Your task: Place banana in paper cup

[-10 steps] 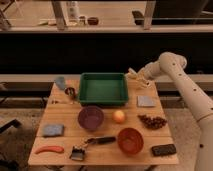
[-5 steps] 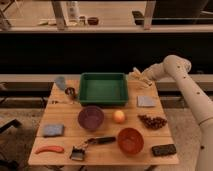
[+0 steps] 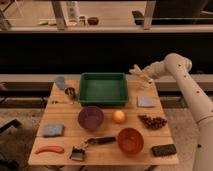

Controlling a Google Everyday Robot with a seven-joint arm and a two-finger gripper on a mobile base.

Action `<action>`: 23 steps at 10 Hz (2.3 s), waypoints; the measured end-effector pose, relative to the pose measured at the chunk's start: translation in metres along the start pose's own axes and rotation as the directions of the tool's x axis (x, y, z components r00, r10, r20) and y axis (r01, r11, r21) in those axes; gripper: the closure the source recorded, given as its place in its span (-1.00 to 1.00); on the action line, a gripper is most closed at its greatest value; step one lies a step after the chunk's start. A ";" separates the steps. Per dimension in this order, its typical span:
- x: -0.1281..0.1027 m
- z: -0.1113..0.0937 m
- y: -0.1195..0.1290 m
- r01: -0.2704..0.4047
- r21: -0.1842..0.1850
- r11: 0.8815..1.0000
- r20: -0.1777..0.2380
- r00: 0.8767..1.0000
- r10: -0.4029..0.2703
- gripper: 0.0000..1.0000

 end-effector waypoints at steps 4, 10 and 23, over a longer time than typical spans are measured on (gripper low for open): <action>0.016 -0.008 -0.013 0.022 0.019 1.000 -0.021 1.000 -0.022 0.94; 0.026 0.002 -0.026 0.084 0.027 0.996 -0.039 0.996 -0.083 0.94; 0.039 0.018 -0.045 0.114 0.061 0.992 -0.053 0.992 -0.111 0.94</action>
